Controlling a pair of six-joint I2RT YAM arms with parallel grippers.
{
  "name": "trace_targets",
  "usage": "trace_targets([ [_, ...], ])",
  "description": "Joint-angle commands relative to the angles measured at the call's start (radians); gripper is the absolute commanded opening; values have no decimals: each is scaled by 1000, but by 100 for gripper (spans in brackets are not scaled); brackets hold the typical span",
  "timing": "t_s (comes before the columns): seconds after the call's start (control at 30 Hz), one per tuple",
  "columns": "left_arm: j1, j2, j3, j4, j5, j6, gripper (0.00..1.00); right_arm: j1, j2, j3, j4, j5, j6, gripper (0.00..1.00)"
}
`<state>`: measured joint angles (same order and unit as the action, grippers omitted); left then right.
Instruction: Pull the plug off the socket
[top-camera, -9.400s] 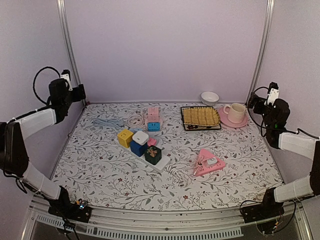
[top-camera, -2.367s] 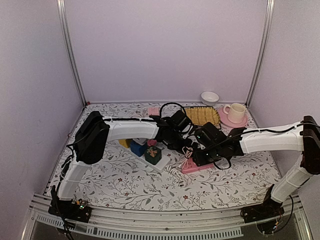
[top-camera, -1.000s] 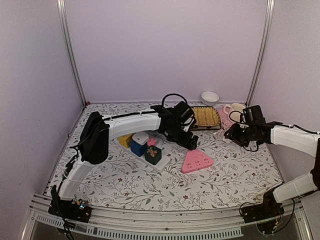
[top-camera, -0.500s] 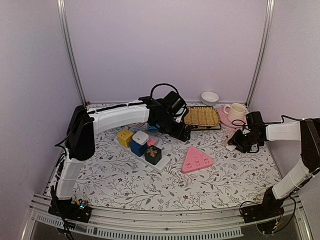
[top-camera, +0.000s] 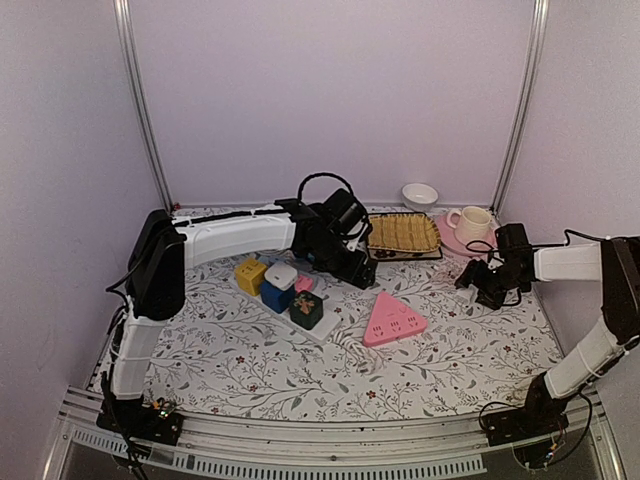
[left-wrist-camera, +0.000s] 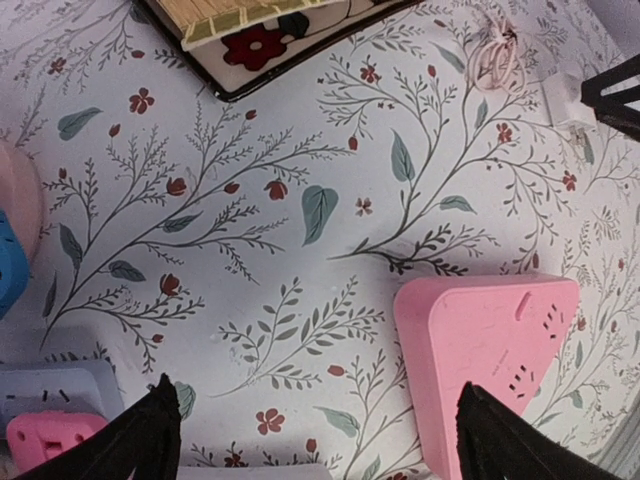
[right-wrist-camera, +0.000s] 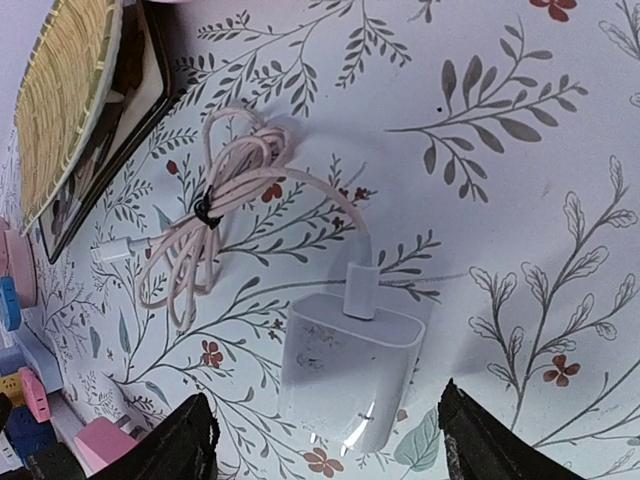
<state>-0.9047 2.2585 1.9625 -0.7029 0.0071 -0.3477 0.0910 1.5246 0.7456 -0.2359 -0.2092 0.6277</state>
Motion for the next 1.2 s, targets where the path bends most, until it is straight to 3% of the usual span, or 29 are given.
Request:
trace_targets([
  [0.0, 8, -74, -7, 39, -20, 6, 96, 1, -57, 39, -51, 31, -36, 79],
  [0.2, 14, -106, -27, 53, -45, -13, 96, 95, -121, 92, -117, 103, -67, 80],
  [0.43, 40, -195, -141, 104, -50, -63, 96, 325, -120, 171, -132, 149, -70, 80],
  [0.73, 89, -387, -353, 151, -124, -115, 96, 641, 93, 376, -118, 224, -116, 80],
  [1.0, 139, -543, -517, 172, -188, -215, 96, 811, 273, 578, -104, 207, -254, 80],
  [1.17, 169, -629, -608, 182, -209, -305, 96, 850, 351, 655, -104, 191, -345, 81],
])
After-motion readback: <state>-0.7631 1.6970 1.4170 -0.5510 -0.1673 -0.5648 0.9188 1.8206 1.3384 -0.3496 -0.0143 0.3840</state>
